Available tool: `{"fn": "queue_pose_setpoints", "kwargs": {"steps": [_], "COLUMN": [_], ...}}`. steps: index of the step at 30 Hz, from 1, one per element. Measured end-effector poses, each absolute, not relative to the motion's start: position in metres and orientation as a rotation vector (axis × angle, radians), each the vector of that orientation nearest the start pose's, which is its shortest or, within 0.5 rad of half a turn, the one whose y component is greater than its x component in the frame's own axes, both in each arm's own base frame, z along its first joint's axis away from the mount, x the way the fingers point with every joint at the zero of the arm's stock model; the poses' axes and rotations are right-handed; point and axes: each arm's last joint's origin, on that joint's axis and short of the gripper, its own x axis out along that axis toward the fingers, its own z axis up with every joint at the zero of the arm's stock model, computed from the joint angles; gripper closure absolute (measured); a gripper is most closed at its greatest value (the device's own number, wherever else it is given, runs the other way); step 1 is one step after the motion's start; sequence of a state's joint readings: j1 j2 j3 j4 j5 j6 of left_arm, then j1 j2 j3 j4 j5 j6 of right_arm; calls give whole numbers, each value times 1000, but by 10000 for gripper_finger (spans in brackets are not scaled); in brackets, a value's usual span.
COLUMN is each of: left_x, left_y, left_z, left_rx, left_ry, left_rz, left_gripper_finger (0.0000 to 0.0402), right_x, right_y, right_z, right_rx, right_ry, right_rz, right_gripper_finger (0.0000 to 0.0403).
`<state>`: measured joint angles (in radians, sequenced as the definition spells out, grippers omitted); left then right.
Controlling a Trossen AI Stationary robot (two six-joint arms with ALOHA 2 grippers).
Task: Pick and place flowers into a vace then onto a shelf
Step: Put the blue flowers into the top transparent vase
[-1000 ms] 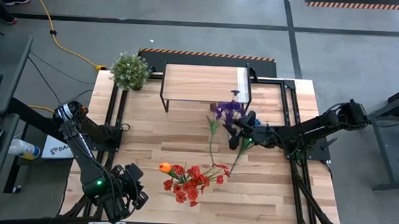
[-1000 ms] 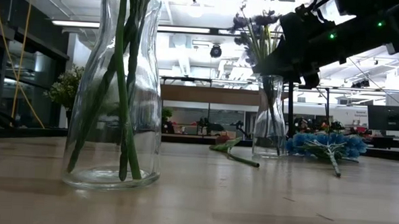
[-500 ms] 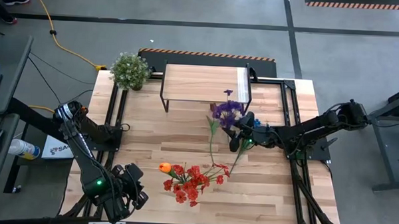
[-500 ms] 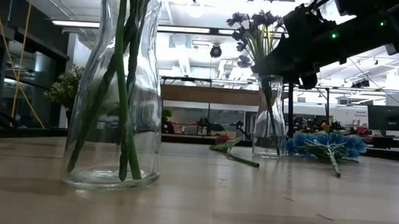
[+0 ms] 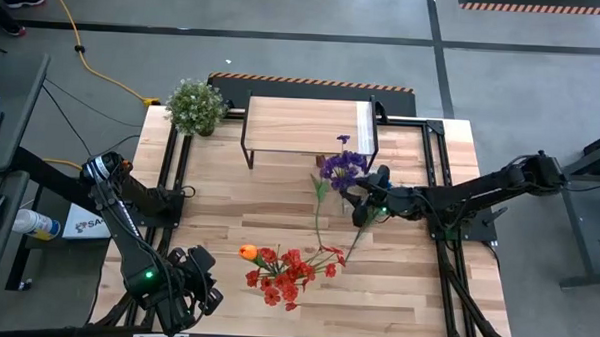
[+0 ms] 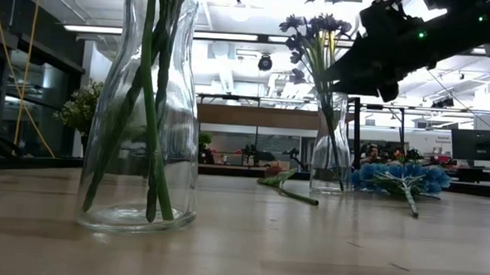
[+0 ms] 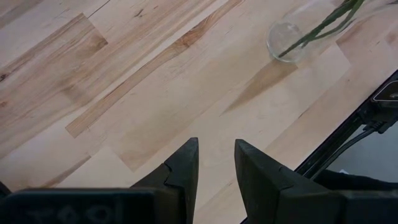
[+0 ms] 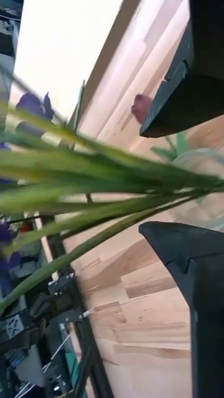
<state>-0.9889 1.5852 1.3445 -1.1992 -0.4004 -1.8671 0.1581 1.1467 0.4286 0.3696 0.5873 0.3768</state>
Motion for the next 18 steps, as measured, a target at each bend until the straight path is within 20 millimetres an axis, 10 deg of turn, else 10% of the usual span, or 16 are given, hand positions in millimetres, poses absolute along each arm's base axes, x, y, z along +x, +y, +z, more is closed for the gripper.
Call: {"fn": "queue_pose_setpoints", "kwargs": {"steps": [18], "left_x": [168], "left_y": [-235], "left_z": [274], "left_rx": [-711], "left_ry": [1035], "left_rz": [602], "left_gripper_finger": [263], "right_x": [174], "right_y": [20], "right_z": [222], "right_rx": [375], "right_ry": [361], "right_rz": [-185], "right_gripper_finger": [164]}}
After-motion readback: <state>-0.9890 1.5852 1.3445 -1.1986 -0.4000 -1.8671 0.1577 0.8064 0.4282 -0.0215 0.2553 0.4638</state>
